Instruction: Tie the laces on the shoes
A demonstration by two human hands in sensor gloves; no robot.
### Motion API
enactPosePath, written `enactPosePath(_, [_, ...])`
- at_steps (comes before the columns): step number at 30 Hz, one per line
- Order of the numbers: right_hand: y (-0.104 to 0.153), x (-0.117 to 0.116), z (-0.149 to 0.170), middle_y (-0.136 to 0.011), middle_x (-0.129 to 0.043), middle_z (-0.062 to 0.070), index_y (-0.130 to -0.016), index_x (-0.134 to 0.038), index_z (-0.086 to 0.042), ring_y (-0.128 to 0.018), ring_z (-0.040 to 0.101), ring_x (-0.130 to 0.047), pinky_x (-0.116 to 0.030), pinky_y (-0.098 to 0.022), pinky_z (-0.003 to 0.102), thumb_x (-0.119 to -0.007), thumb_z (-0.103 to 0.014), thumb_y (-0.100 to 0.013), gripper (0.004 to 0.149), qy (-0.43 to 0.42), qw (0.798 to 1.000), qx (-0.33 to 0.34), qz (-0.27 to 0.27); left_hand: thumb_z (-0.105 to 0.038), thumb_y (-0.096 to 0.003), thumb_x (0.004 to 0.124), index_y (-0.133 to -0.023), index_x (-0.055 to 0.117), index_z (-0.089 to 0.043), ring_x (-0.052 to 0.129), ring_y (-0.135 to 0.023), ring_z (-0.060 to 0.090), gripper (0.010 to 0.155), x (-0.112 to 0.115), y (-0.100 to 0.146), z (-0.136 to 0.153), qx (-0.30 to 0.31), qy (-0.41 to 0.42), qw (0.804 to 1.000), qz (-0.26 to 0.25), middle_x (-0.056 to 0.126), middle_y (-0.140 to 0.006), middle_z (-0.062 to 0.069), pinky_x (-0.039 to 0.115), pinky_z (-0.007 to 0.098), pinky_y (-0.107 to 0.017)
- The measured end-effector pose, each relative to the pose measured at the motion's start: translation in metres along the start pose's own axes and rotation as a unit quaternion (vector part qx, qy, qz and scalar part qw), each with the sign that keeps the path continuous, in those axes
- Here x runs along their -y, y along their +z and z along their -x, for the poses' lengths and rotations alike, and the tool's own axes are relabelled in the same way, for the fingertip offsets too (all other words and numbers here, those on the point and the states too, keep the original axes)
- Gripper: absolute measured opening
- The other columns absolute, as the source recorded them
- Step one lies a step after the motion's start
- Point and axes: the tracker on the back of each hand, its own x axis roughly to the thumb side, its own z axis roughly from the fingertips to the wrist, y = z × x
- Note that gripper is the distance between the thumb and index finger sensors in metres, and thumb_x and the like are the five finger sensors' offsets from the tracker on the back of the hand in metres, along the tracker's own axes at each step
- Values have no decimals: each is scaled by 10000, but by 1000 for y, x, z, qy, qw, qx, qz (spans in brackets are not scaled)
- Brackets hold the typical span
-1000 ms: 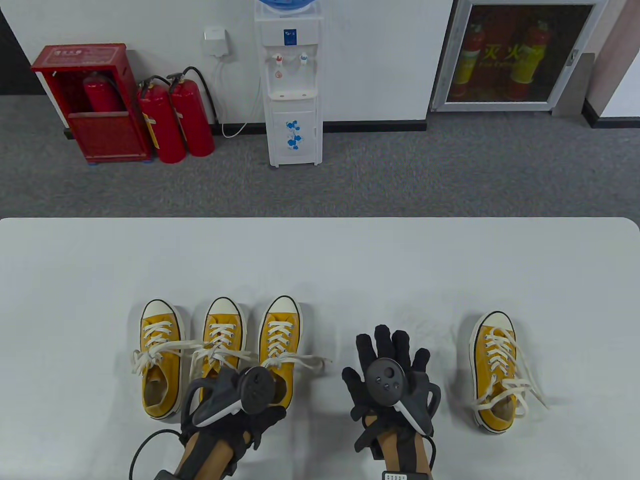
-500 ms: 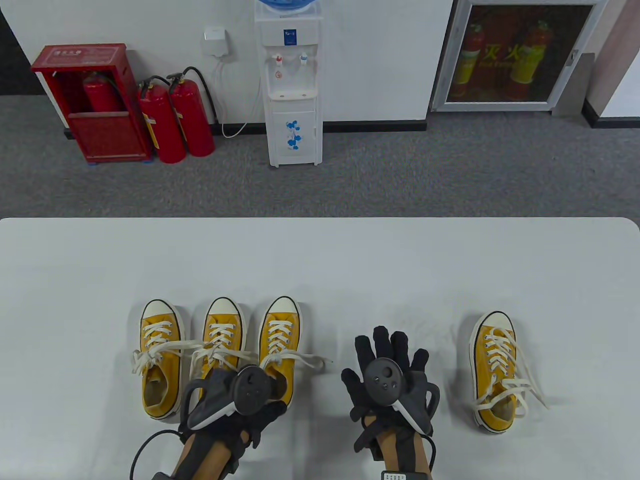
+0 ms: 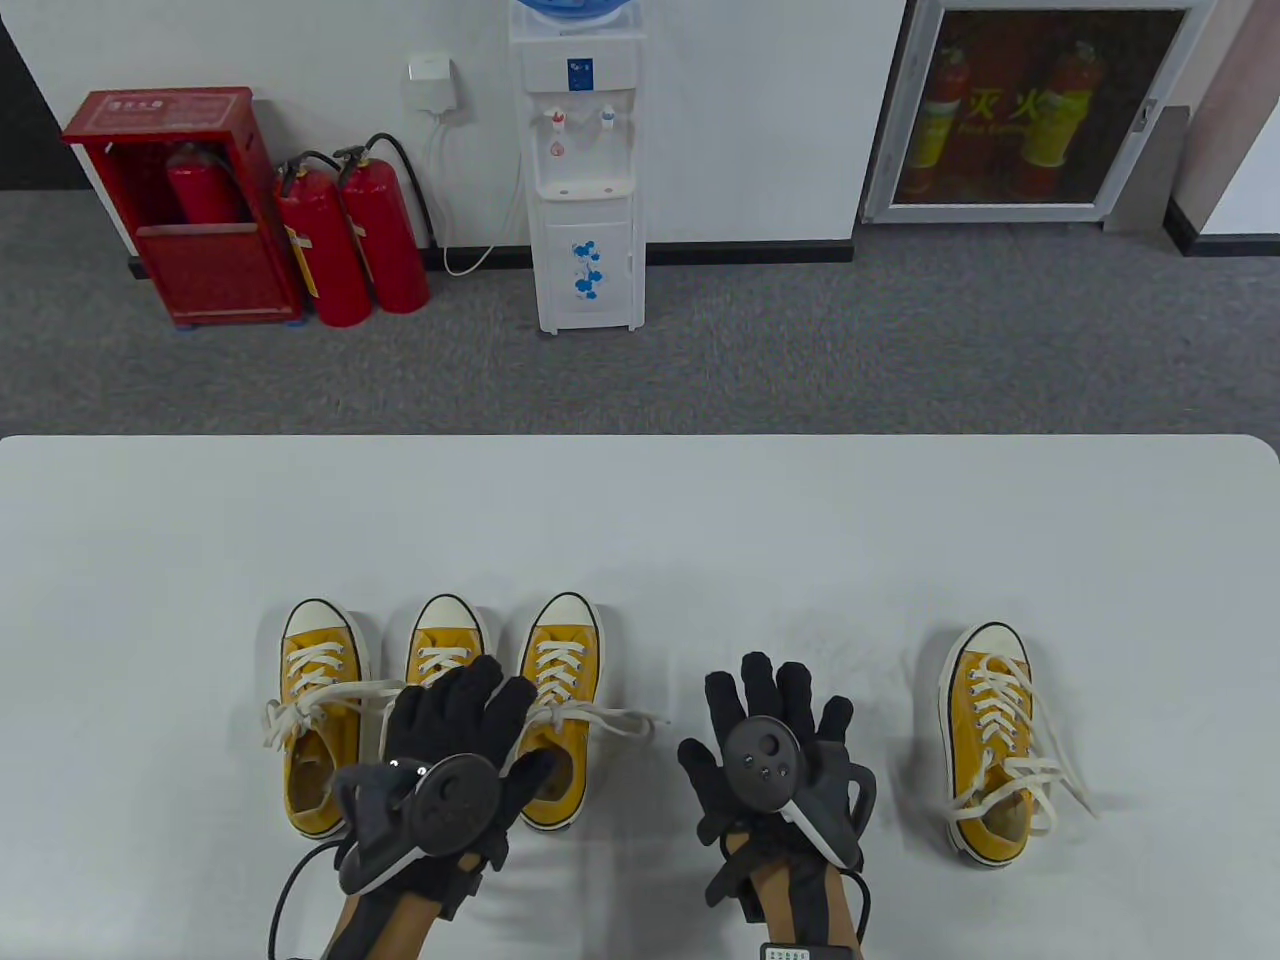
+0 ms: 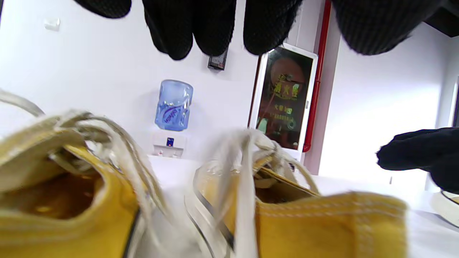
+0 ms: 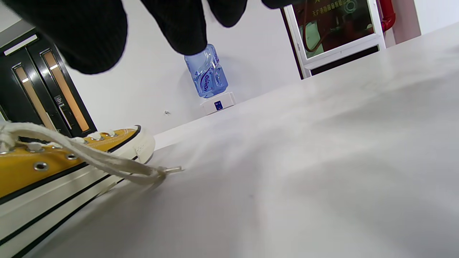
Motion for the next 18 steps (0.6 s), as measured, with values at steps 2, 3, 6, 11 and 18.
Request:
enactPosePath(2, [0, 0, -1, -1186, -259, 43, -1096, -560, -239, -1106, 466, -226, -100, -660, 762, -757, -579, -446, 760, 1, 1000, 2, 0, -679, -453, 704, -1135, 482, -332, 532, -1147, 448, 796, 0, 0, 3, -6, -13, 1000, 1, 445, -1244, 106, 362, 763, -770])
enactPosePath(3, [0, 0, -2, -1186, -257, 42, -1097, -558, -240, -1106, 465, -225, -99, -661, 762, -756, -579, -447, 760, 2, 1000, 3, 1, -685, -452, 696, -1143, 455, -334, 486, -1162, 452, 811, 0, 0, 5, -11, -21, 1000, 1, 412, -1253, 101, 321, 774, -769])
enactPosePath(6, [1, 2, -4, -1186, -255, 42, -1098, -555, -240, -1106, 466, -225, -98, -661, 761, -756, -579, -447, 761, 1, 1000, 7, 2, -707, -446, 668, -1159, 377, -341, 389, -1187, 463, 853, 3, -1, 11, -22, -40, 999, 12, 330, -1269, 94, 243, 794, -756])
enactPosePath(11, [1, 6, -12, -1187, -246, 39, -1100, -547, -247, -1107, 465, -221, -100, -665, 760, -755, -582, -446, 764, 8, 1000, 21, 2, -710, -449, 656, -1167, 321, -332, 300, -1193, 480, 878, 10, -3, 21, -46, -46, 997, 42, 255, -1274, 99, 173, 807, -731])
enactPosePath(18, [-4, 28, -11, -1190, -236, 23, -1101, -543, -252, -1119, 444, -193, -84, -690, 745, -762, -558, -444, 757, -6, 1000, 1, 6, -706, -453, 656, -1168, 319, -325, 291, -1190, 485, 877, 16, -4, 25, -52, -41, 996, 60, 242, -1273, 105, 166, 810, -725])
